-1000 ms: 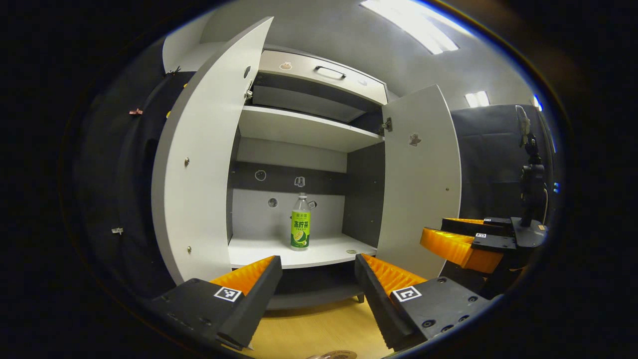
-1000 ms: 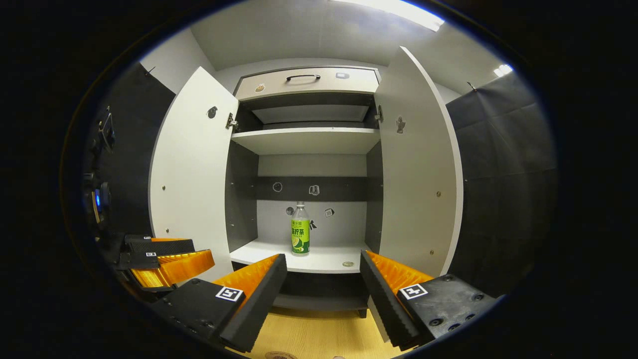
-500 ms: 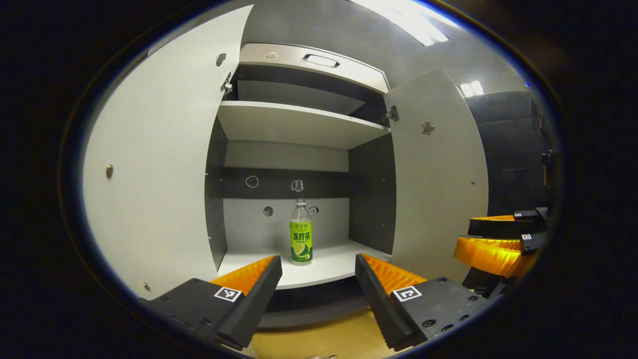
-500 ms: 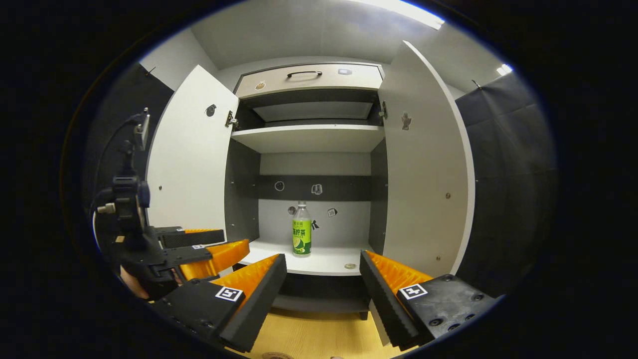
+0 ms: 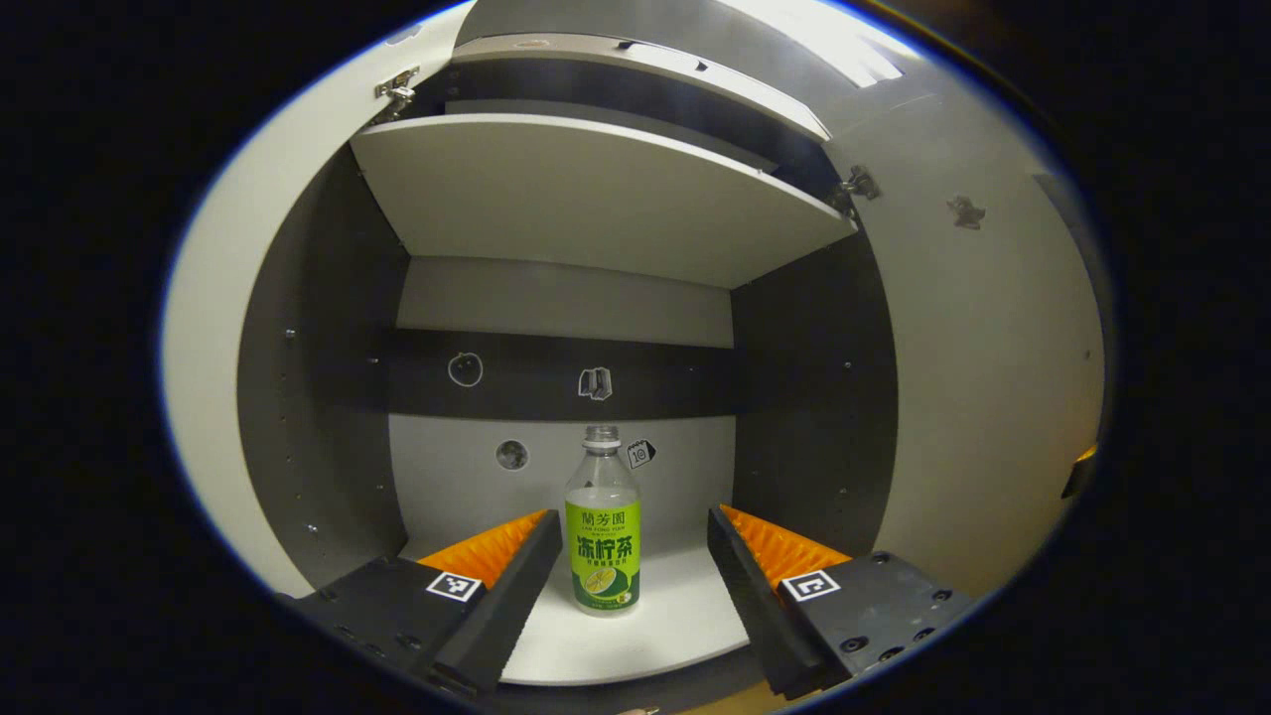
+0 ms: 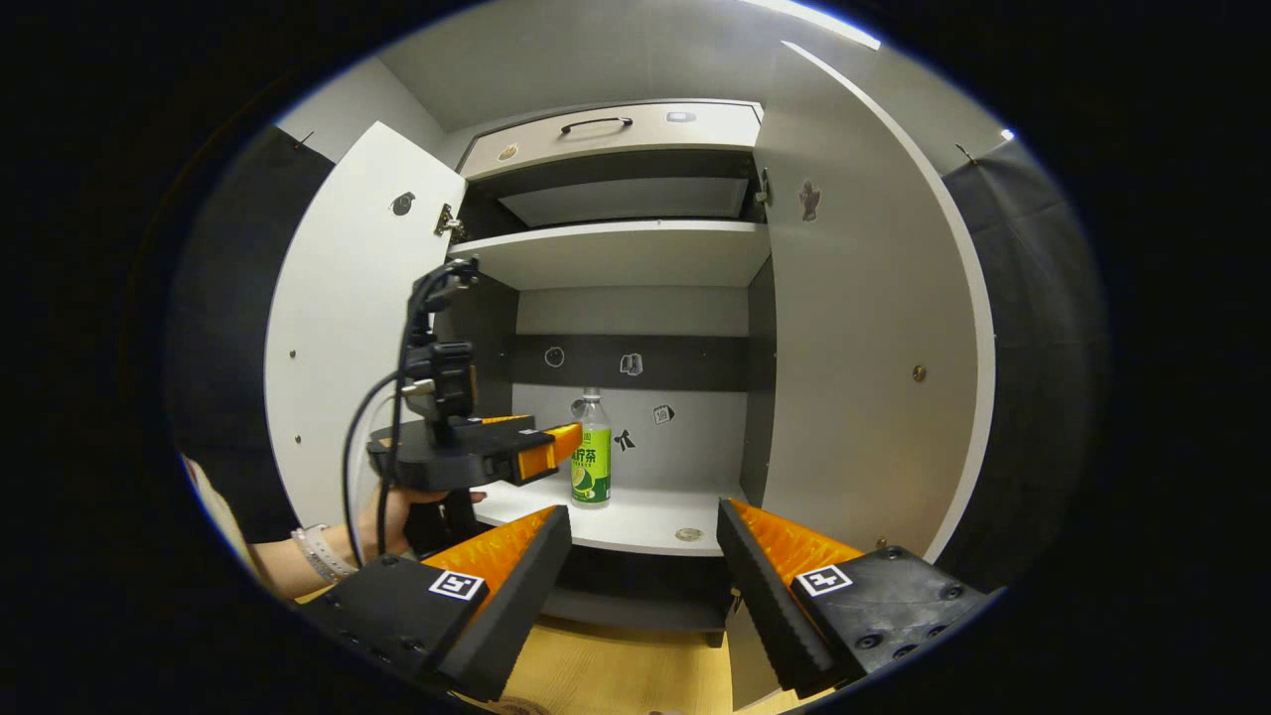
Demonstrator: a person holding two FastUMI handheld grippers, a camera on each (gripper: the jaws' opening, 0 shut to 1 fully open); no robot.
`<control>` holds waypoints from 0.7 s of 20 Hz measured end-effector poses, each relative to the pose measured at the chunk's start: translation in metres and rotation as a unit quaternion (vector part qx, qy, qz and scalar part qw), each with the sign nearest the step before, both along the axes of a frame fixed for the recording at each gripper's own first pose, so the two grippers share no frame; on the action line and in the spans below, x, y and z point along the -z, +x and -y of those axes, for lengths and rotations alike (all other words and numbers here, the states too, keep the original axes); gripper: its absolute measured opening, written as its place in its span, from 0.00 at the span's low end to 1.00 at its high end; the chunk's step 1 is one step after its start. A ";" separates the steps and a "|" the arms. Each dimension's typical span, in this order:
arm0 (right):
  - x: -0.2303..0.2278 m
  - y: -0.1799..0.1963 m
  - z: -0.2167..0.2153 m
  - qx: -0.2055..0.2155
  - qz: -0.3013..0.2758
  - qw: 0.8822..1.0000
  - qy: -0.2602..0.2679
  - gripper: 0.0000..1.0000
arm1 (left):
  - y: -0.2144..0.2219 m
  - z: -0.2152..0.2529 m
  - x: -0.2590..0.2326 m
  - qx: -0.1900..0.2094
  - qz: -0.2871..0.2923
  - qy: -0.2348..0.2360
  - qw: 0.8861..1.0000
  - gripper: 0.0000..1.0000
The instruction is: Grasp the bottle in the cabinet with the left hand and place it on the coaster, then close the right door with the right hand and the left door with the left hand.
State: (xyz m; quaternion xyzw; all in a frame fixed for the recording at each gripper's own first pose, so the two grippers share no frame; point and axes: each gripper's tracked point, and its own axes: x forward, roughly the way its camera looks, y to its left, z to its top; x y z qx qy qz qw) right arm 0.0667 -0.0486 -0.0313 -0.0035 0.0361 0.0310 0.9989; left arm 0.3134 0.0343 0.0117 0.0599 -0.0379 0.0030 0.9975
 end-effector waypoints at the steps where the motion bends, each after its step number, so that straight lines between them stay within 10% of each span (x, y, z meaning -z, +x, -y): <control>1: 0.002 0.003 -0.001 -0.003 -0.003 1.000 0.002 0.98 | 0.016 0.000 0.000 0.000 0.002 0.004 1.000 0.94; 14: 0.015 0.024 0.002 -0.010 -0.005 0.999 -0.030 0.98 | 0.096 -0.022 0.019 -0.010 -0.003 -0.030 1.000 0.94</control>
